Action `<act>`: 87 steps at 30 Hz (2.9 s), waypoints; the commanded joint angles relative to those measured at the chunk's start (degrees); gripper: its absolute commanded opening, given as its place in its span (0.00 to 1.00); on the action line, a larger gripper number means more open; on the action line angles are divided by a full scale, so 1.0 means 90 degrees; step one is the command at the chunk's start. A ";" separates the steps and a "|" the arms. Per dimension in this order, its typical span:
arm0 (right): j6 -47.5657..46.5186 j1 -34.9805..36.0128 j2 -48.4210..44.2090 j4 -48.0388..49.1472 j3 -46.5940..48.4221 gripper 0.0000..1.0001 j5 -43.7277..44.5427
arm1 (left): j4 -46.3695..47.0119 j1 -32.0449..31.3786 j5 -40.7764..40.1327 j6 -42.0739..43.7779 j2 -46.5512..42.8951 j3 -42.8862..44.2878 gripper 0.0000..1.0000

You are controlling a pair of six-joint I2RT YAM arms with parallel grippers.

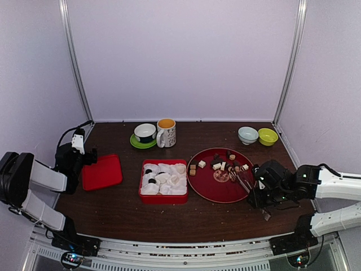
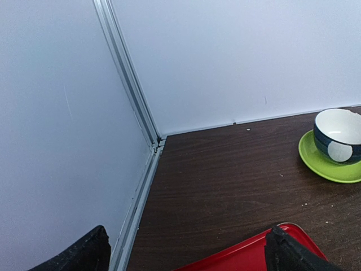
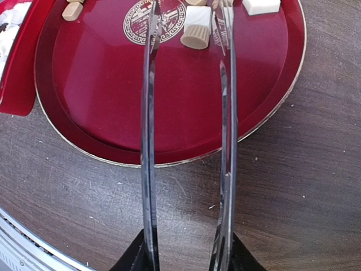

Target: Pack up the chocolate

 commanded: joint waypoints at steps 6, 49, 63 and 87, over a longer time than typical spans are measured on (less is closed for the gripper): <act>-0.0003 -0.0271 0.0305 0.0612 -0.0206 0.40 -0.0319 | 0.0412 0.0040 0.0078 -0.0024 0.0034 -0.0030 0.98; -0.0308 -0.0457 -0.0056 0.0671 -0.0050 0.27 -0.0503 | 0.0417 0.0040 0.0078 -0.0023 0.0034 -0.0028 0.98; -0.0608 -0.0262 -0.0483 0.2315 -0.0117 0.22 -0.2316 | 0.0418 0.0040 0.0073 -0.0023 0.0034 -0.0029 0.98; -0.1371 0.1235 0.2140 0.2028 0.1445 0.25 -0.2039 | 0.0413 0.0040 0.0078 -0.0023 0.0034 -0.0028 0.98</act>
